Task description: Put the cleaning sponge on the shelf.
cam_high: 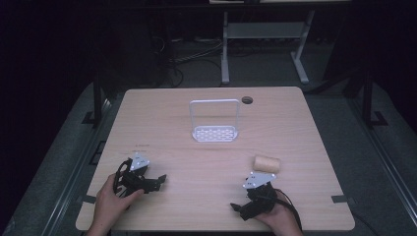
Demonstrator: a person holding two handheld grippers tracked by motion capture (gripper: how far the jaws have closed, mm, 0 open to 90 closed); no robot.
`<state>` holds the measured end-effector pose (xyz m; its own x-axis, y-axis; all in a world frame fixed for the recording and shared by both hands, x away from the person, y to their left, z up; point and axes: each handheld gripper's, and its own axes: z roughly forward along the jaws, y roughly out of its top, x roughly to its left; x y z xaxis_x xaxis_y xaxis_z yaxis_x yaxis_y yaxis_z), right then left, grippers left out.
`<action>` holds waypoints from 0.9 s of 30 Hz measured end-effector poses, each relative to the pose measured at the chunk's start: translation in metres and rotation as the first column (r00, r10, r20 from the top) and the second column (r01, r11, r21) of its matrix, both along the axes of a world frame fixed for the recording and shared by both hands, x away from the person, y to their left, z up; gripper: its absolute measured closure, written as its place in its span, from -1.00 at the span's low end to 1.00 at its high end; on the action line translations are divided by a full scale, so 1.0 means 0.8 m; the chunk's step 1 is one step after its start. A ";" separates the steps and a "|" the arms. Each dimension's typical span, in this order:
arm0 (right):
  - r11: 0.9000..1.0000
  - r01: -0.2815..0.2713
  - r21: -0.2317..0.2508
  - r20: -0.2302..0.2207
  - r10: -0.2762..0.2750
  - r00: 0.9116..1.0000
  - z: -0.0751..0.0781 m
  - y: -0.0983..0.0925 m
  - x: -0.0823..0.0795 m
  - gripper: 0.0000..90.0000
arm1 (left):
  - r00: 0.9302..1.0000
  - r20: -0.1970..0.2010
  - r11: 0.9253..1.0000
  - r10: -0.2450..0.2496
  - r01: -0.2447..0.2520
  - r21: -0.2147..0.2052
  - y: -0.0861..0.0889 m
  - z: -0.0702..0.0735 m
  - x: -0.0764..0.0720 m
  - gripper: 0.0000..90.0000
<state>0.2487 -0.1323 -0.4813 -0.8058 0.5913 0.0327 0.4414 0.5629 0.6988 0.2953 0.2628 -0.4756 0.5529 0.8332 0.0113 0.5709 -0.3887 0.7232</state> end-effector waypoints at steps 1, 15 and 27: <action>1.000 0.000 0.000 0.000 0.000 1.000 0.000 0.000 0.000 -1.00 | 1.000 0.000 1.000 0.000 0.000 0.000 0.000 0.000 0.000 -0.72; 1.000 0.016 0.009 -0.003 -0.016 1.000 0.003 -0.009 0.000 -1.00 | 1.000 0.000 1.000 0.000 0.000 0.000 0.000 0.000 0.000 -0.72; 0.998 0.042 0.041 0.014 -0.042 0.999 0.017 -0.030 -0.004 -0.99 | 1.000 0.000 1.000 0.000 0.000 -0.001 0.000 0.000 0.000 -0.72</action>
<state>0.2456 -0.1560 -0.4679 -0.7810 0.6229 0.0457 0.4532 0.5148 0.7277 0.2953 0.2629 -0.4756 0.5528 0.8332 0.0110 0.5706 -0.3881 0.7237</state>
